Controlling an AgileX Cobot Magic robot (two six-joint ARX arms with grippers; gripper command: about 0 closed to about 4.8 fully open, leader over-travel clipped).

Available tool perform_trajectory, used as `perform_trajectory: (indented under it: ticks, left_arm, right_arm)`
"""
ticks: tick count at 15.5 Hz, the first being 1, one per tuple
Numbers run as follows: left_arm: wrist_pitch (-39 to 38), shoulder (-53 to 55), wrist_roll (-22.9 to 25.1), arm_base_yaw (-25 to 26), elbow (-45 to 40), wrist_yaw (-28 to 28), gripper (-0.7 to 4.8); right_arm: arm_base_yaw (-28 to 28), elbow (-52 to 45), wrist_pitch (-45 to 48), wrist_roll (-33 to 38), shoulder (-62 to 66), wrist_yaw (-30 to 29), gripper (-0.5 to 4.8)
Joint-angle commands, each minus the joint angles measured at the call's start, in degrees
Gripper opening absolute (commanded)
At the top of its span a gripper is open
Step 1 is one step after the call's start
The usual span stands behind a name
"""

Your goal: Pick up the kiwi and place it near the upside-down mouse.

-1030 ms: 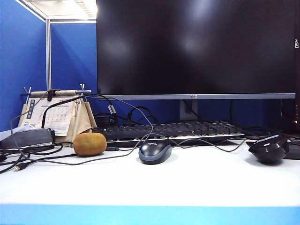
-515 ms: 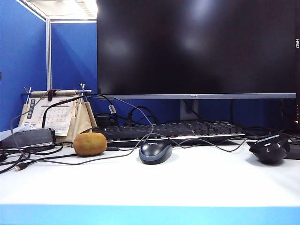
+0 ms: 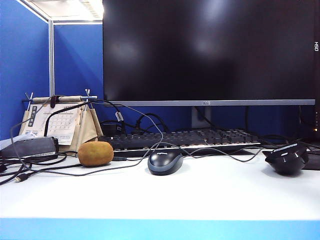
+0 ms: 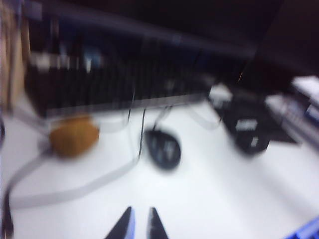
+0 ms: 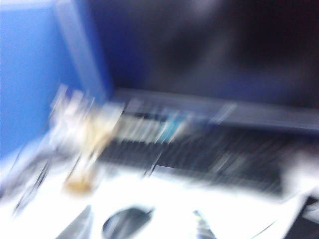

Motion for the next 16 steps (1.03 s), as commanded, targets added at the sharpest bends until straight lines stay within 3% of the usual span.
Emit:
perform_trajectory:
  ticks: [1,3,8,11,13,15,16]
  left_arm:
    - [-0.85,4.57,4.13,0.07,5.16,-1.49,0.50]
    - [-1.75,14.58,4.68,0.07,12.00,-1.92,0.50]
    - [-12.94,46.12,17.05,0.07,32.96,0.44,0.52]
    - [-8.26,50.18,18.51,0.07,36.81,0.20,0.52]
    - [-10.56,52.30,25.05,0.09,40.85,-2.03,0.79]
    - [-23.21,60.87,32.41,0.11,50.95,-3.85,3.79]
    - [-28.87,65.79,35.93,0.13,55.91,-4.96,4.60]
  right_arm:
    - [0.20,0.57,-0.59,-0.81,7.48,-3.30,2.83]
    - [0.04,0.57,-0.48,-0.83,8.39,-3.32,2.83]
    - [0.07,0.57,-0.66,-0.46,8.31,-4.15,2.83]
    - [0.15,0.57,-2.60,1.88,8.15,-9.35,2.83]
    - [0.13,0.57,-6.12,1.46,7.93,-9.29,2.83]
    - [0.13,0.57,-8.92,0.70,7.91,-9.33,2.84]
    - [0.17,0.57,-9.44,0.70,7.91,-9.60,2.84]
